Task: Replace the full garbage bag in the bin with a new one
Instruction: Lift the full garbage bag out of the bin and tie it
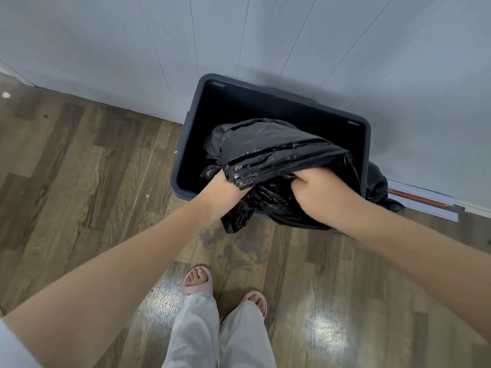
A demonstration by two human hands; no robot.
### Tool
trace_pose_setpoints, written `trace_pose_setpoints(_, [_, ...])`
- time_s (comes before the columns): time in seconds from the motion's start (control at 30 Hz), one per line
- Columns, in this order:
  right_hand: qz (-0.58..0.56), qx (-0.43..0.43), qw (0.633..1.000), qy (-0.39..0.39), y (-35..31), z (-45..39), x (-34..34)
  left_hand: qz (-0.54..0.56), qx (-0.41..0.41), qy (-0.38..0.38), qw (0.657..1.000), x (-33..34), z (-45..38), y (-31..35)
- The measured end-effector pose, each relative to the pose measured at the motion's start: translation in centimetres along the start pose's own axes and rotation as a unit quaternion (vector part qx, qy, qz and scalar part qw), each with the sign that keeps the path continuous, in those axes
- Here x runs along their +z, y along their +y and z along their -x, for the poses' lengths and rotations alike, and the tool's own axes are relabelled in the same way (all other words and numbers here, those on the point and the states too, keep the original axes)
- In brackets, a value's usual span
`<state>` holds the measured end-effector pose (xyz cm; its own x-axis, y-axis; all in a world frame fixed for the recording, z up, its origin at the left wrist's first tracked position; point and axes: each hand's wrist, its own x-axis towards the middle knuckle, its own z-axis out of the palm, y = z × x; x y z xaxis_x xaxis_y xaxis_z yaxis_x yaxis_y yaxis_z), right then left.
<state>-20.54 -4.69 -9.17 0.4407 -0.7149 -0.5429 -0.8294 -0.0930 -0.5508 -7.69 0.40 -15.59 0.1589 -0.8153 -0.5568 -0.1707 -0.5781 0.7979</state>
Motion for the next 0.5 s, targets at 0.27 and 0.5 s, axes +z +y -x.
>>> trace_pose_setpoints(0.27, [0.378, -0.306, 0.867, 0.104, 1.4, 0.6, -0.9, 0.148, 0.062, -0.087, 0.983, 0.5, 1.7, 0.7])
trace_pose_setpoints(0.5, [0.402, -0.410, 0.798, 0.182, 5.4, -0.2, -5.2, 0.109, 0.013, -0.003, 0.994, -0.5, 2.6, -1.8])
